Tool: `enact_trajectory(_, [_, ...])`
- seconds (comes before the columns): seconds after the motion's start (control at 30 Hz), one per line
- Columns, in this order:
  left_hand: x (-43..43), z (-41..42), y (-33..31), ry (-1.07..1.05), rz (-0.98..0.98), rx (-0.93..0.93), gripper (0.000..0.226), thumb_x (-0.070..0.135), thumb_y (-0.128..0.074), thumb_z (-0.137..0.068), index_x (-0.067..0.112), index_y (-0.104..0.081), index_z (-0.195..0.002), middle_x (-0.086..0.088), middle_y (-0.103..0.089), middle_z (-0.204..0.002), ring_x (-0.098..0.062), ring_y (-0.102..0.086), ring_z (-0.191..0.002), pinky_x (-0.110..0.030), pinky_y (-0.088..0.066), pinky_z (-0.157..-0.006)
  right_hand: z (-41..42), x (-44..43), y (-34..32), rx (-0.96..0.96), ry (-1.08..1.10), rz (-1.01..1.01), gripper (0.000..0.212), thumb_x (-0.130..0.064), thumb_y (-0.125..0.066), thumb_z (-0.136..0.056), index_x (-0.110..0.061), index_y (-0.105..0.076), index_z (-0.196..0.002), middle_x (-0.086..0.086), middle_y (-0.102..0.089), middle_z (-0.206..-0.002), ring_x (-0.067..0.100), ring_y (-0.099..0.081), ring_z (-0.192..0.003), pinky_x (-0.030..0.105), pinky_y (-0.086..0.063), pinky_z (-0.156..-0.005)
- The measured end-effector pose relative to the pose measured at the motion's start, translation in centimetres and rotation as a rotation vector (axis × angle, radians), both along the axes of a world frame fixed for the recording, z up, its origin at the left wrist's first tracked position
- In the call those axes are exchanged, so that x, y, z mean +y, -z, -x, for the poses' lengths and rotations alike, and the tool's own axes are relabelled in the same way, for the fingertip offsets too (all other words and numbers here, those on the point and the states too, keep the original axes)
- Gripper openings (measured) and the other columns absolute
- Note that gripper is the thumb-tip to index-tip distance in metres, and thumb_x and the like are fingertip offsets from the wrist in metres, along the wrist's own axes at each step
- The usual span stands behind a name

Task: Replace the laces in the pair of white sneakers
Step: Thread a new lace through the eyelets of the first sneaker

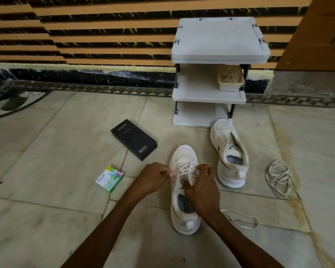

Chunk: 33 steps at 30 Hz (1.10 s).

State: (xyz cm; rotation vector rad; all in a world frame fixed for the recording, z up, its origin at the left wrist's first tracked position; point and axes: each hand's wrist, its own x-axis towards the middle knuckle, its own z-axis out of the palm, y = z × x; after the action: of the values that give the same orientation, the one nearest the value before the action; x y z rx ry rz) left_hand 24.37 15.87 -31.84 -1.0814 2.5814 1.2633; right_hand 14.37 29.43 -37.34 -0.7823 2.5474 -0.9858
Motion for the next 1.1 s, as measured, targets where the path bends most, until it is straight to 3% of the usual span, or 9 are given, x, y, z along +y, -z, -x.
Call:
enact_trajectory(0.1, [-0.5, 0.2, -1.7, -0.22, -0.254, 0.373, 0.03, 0.002, -0.053, -0.093, 0.018, -0.068, -0.073, 0.011, -0.07, -0.078, 0.003, -0.063, -0.076, -0.014, -0.048, -0.072, 0.0, 0.0, -0.2, -0.006, 0.018, -0.033, 0.064, -0.049, -0.075, -0.075, -0.026, -0.036, -0.121, 0.001, -0.043, -0.126, 0.024, -0.061, -0.1, 0.032, -0.049, -0.07])
enact_trajectory(0.2, [-1.1, 1.0, -3.0, -0.337, -0.462, 0.747, 0.024, 0.001, -0.056, -0.088, 0.016, -0.06, -0.069, 0.006, -0.063, -0.076, -0.004, -0.059, -0.079, -0.019, -0.049, -0.081, -0.1, 0.0, -0.4, -0.009, 0.044, -0.039, 0.067, -0.05, -0.076, -0.073, -0.027, -0.035, -0.121, -0.001, -0.044, -0.126, 0.023, -0.061, -0.101, 0.036, -0.052, -0.073])
enact_trajectory(0.27, [-0.8, 1.6, -4.0, -0.394, -0.846, 0.971, 0.019, 0.011, -0.06, -0.086, 0.019, -0.062, -0.069, 0.002, -0.059, -0.078, -0.01, -0.058, -0.08, -0.03, -0.052, -0.088, -0.2, 0.0, -0.5, -0.005, 0.057, -0.037, 0.068, -0.049, -0.077, -0.073, -0.027, -0.035, -0.121, -0.001, -0.045, -0.125, 0.023, -0.061, -0.101, 0.035, -0.051, -0.072])
enact_trajectory(0.33, [0.2, 2.3, -5.1, -0.432, -1.243, 1.154, 0.022, 0.01, -0.053, -0.09, 0.018, -0.064, -0.072, 0.001, -0.055, -0.077, -0.012, -0.057, -0.076, -0.026, -0.054, -0.073, -0.3, 0.0, -0.6, -0.004, 0.073, -0.026, 0.07, -0.049, -0.078, -0.071, -0.027, -0.034, -0.122, -0.001, -0.047, -0.125, 0.022, -0.06, -0.102, 0.033, -0.05, -0.071])
enact_trajectory(0.47, [1.9, 3.2, -8.3, -0.48, -1.548, 1.309, 0.03, 0.01, -0.042, -0.091, 0.017, -0.063, -0.071, 0.002, -0.046, -0.071, -0.007, -0.045, -0.059, -0.011, -0.032, -0.045, -0.3, 0.0, -0.4, -0.035, 0.089, -0.012, 0.077, -0.05, -0.079, -0.069, -0.03, -0.028, -0.123, -0.001, -0.049, -0.125, 0.02, -0.06, -0.105, 0.035, -0.052, -0.077])
enact_trajectory(0.7, [4.0, 4.0, -11.5, -0.425, -1.632, 1.399, 0.031, 0.007, -0.037, -0.099, 0.012, -0.061, -0.08, -0.001, -0.045, -0.073, -0.008, -0.046, -0.06, -0.013, -0.032, -0.046, -0.5, -0.1, -0.5, -0.011, 0.082, -0.049, 0.074, -0.051, -0.075, -0.074, -0.026, -0.032, -0.128, -0.001, -0.043, -0.131, 0.021, -0.058, -0.11, 0.036, -0.052, -0.078])
enact_trajectory(0.8, [3.2, 3.6, -11.2, -0.367, -1.273, 1.109, 0.024, 0.016, -0.042, -0.099, 0.017, -0.063, -0.088, 0.001, -0.057, -0.085, -0.009, -0.052, -0.075, -0.019, -0.043, -0.064, -0.3, 0.1, -1.3, 0.1, 0.084, -0.061, 0.07, -0.053, -0.075, -0.072, -0.024, -0.04, -0.126, -0.001, -0.045, -0.125, 0.02, -0.053, -0.109, 0.034, -0.05, -0.077])
enact_trajectory(0.93, [2.1, 3.1, -8.7, -0.303, -0.149, 0.504, 0.02, 0.013, -0.057, -0.095, 0.022, -0.072, -0.085, 0.013, -0.073, -0.088, 0.001, -0.066, -0.086, -0.013, -0.046, -0.07, 0.7, 1.3, -2.8, 0.125, -0.032, -0.016, 0.038, -0.049, -0.073, -0.076, -0.025, -0.058, -0.101, -0.008, -0.057, -0.102, 0.009, -0.056, -0.084, 0.026, -0.05, -0.066])
enact_trajectory(1.1, [2.4, 2.3, -5.0, -0.223, 0.252, 0.274, 0.019, 0.019, -0.072, -0.085, 0.029, -0.061, -0.098, 0.014, -0.064, -0.074, 0.003, -0.062, -0.07, -0.005, -0.043, -0.059, 2.4, 2.2, -4.0, 0.019, -0.174, 0.022, 0.023, -0.037, -0.07, -0.084, -0.019, -0.066, -0.07, -0.006, -0.064, -0.063, 0.004, -0.058, -0.056, 0.015, -0.045, -0.052])
